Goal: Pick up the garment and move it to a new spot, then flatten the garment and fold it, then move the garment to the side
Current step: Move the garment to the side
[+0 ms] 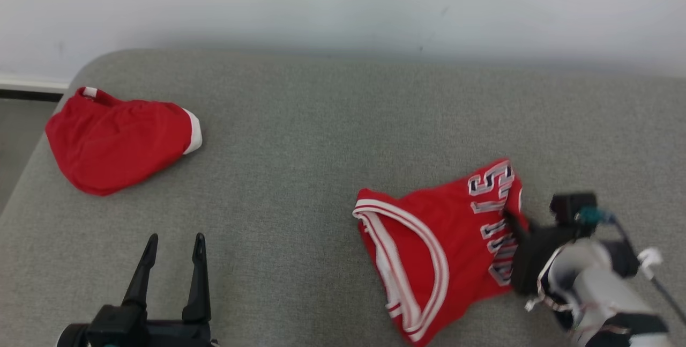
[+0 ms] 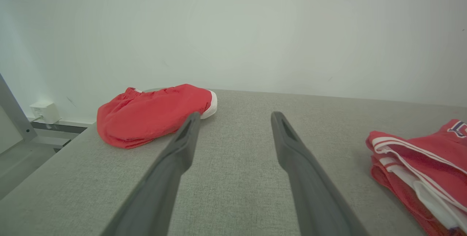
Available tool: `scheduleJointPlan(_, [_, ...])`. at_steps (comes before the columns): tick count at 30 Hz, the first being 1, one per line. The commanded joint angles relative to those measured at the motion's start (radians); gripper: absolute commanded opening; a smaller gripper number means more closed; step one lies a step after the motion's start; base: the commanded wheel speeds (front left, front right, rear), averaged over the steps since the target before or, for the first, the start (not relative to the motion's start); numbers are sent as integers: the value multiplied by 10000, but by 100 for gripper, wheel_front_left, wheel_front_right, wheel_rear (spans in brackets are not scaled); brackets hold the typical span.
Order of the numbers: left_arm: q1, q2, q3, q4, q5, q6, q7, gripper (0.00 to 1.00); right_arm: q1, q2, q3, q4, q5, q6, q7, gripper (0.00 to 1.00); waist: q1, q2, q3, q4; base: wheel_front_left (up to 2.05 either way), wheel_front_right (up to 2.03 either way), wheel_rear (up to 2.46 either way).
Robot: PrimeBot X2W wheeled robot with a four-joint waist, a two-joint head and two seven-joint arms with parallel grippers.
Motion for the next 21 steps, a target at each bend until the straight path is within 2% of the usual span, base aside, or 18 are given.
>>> scheduleJointPlan(1, [-135, -27, -1, -34, -124, 9, -27, 100, -241, -166, 4, -72, 69, -32, 21, 0, 0, -1, 430, -134, 0, 0, 0])
scheduleJointPlan(11, [-1354, -39, -313, -373, -144, 3, -27, 100, -2803, -2560, 277, -740, 548, -30, 689, 0, 0, -1, 2700, -699, 0, 0, 0])
scheduleJointPlan(17, [-1914, -26, -220, -767, 115, 0, -27, 100, -3785, -3977, 261, -1023, 811, -30, 850, 0, 0, -1, 3859, -1314, 0, 0, 0])
scheduleJointPlan(21, [-2104, 94, -159, -1127, 331, -3, -29, 100, -4212, -4699, 130, -1215, 1020, -30, 850, 0, 0, -1, 4422, -1775, 0, 0, 0])
